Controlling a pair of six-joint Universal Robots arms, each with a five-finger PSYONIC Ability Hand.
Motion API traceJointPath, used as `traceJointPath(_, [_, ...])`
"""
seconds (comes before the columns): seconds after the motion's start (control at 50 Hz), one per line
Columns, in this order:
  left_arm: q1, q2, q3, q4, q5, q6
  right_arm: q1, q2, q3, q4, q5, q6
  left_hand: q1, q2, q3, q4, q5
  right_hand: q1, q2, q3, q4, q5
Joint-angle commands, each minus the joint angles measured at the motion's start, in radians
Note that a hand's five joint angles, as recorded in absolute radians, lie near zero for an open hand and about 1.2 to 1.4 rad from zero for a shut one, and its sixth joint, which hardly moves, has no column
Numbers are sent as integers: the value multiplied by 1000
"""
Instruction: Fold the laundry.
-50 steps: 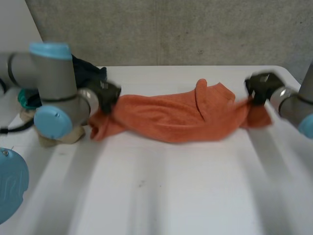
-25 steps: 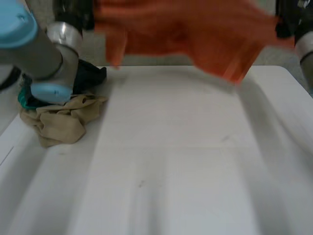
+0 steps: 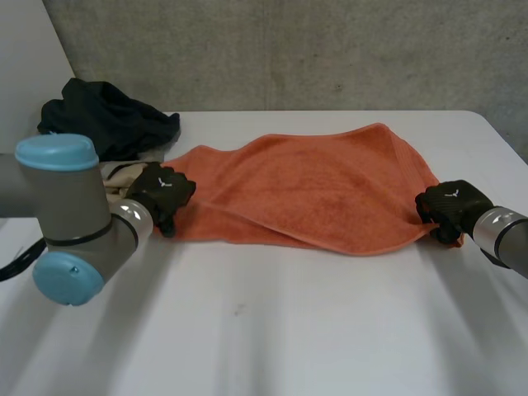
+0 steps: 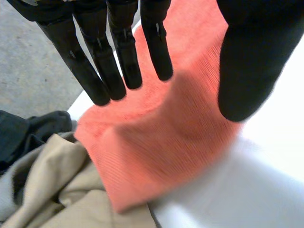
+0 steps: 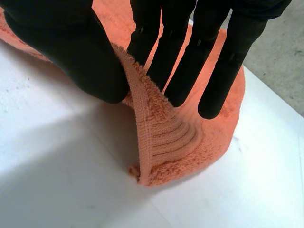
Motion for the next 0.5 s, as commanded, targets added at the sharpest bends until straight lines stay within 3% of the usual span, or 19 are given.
traceJointPath(0.02, [-3,20,72,-23,-7,-82,14,-29,12,-8,3,28,-41,-69,-81,-75,-76,261,221,211,201,215])
traceJointPath(0.12, [-8,-11,157,-60,-8,-143,23,-31,21,-11,5,36,-44,-72,-84,-77,-79,261,221,211,201,215])
traceJointPath(0.3, [-9,-127,289,-263,-57,-165,14,-27,21,-11,6,24,-105,-133,-146,-139,-140,261,221,211,201,215])
traceJointPath(0.5, [4,-242,424,-253,-73,-74,6,-24,21,-10,9,9,-59,-87,-99,-92,-93,261,221,211,201,215])
